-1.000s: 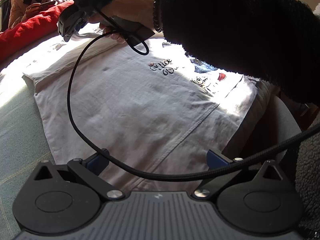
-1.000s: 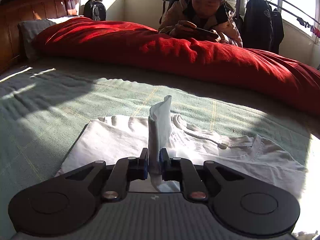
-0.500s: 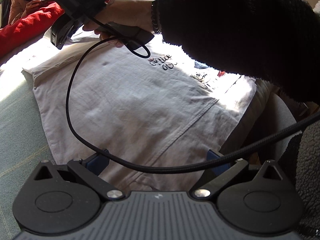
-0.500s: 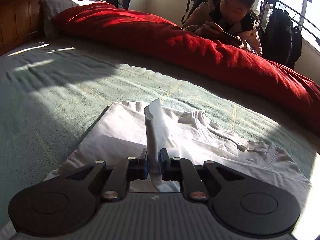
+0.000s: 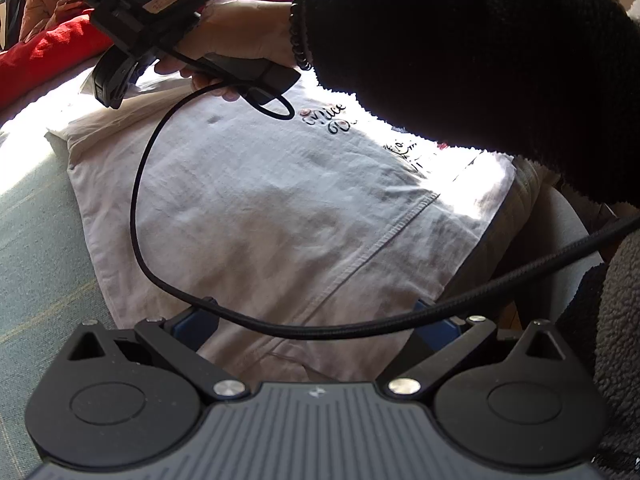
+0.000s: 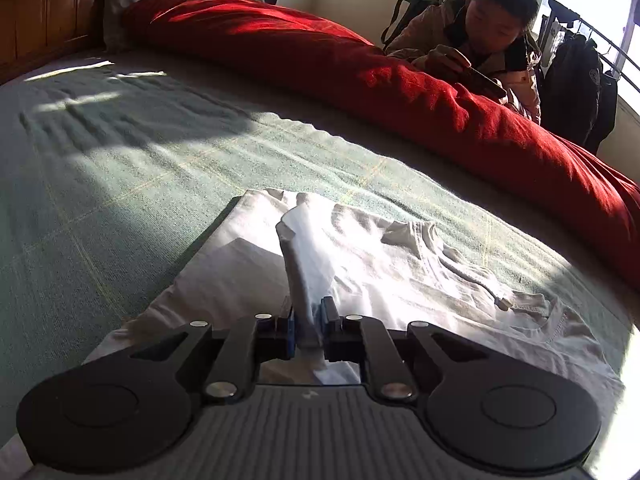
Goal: Fold clothes
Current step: 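Carry the held sleeve across the shirt body with the right gripper, then open the right gripper to release the sleeve onto the shirt, then withdraw the open right gripper up from the folded sleeve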
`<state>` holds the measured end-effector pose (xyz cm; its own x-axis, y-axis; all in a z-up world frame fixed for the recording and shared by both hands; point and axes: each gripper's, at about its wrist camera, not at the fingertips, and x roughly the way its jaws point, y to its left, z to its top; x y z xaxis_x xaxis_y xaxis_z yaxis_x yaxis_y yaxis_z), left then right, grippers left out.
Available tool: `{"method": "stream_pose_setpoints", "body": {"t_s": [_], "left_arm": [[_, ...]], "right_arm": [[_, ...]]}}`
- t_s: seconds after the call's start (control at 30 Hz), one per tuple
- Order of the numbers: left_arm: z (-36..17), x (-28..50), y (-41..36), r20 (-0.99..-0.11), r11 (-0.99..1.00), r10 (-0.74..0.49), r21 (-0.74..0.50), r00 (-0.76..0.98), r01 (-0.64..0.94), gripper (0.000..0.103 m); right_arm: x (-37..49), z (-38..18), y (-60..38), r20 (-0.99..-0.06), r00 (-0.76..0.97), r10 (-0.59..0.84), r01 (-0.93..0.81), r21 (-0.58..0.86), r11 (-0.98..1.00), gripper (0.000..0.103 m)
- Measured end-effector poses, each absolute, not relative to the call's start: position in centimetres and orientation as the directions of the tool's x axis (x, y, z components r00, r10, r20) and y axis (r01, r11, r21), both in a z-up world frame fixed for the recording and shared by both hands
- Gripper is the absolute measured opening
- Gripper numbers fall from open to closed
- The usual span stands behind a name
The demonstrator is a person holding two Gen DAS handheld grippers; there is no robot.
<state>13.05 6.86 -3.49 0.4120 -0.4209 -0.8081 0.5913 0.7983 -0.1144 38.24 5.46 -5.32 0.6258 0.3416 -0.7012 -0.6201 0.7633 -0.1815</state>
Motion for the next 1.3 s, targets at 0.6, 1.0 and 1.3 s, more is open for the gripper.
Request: {"method": "stream_pose_setpoints", "body": {"t_s": [0.6,1.0,1.3], "left_arm": [[-1.1,9.8,5.3,-0.79,0.796,-0.429,-0.102,0.438,0.596,0.102],[2.8,7.2,2.0,-0.71,0.691,-0.596,-0.218,0.374,0.689,0.102],[4.3,9.7,-0.6,-0.6,0.552,-0.755,-0.365,0.264,0.75,0.102]], "right_arm": [[37.5,-0.9,-1.3,-0.696,0.638,0.329,-0.563,-0.13,0.816,0.075],[37.6,-1.3,-11.8,-0.692,0.693,0.203,-0.394,-0.128,0.91,0.075],[38.1,-3.1,-21.2,-0.668,0.719,0.189,-0.312,-0.068,0.948,0.075]]}}
